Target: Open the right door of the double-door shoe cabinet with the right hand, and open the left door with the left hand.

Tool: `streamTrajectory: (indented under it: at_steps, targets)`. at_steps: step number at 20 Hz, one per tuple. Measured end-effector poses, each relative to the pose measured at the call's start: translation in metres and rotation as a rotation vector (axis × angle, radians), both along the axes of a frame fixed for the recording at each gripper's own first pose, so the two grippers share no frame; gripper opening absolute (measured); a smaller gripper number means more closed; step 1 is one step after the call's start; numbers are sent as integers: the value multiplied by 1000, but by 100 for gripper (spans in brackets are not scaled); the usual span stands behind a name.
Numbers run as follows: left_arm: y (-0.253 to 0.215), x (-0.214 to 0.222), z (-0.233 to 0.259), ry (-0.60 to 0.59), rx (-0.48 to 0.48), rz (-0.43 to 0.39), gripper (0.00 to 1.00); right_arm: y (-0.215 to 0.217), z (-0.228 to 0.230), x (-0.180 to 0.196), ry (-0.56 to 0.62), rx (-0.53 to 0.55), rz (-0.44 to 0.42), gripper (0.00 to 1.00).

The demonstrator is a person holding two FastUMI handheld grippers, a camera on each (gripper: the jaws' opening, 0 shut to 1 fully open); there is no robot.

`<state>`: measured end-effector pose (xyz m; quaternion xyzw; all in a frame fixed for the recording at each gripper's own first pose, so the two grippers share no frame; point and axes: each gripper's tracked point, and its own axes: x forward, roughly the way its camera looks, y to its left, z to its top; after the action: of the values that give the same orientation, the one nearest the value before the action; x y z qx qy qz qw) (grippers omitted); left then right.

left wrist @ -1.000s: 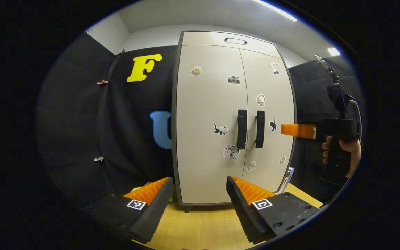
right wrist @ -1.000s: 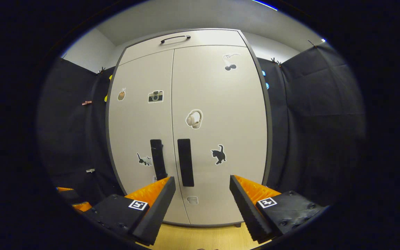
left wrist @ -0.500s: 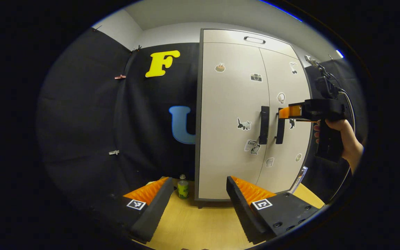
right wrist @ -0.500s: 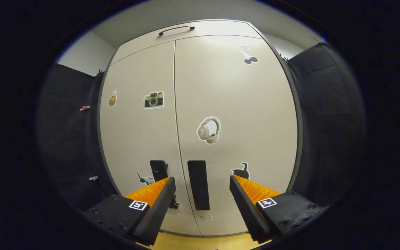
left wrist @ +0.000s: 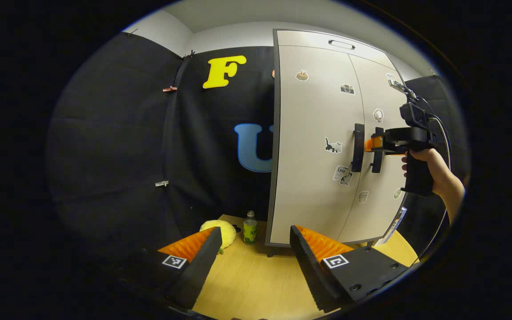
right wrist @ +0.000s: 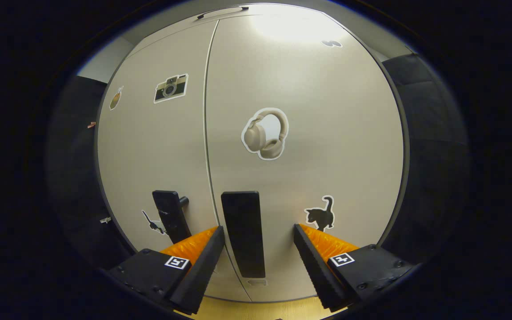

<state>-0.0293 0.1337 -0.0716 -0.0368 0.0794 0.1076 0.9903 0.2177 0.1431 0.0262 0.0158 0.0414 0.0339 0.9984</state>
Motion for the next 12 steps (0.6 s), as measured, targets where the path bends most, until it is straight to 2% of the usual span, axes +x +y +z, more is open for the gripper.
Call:
streamTrajectory:
  at_steps: [2,3,5,6,7,8,9,12]
  targets:
    - [2,-2,-2,5,-5,5,95,1,0,-1,-10,-23,-1,92]
    - [1,-2,-1,5,-7,4,95,2,-2,-1,-4,-28,2,75]
    - [0,-1,0,-1,-6,1,95,11,-9,-2,27,-9,33,59]
    - [-1,-2,2,-7,-3,-4,95,16,-14,-3,52,12,47,57]
    - [-2,-2,4,-13,-2,-12,95,8,-16,-3,67,10,10,57]
    - [-3,-2,4,-19,0,-17,95,11,-13,-4,46,31,8,59]
    - [-5,-4,6,-24,2,-22,95,10,-18,3,58,29,5,37]
    - [-9,-7,7,-38,1,-37,95,10,-15,-1,49,-14,-1,36]
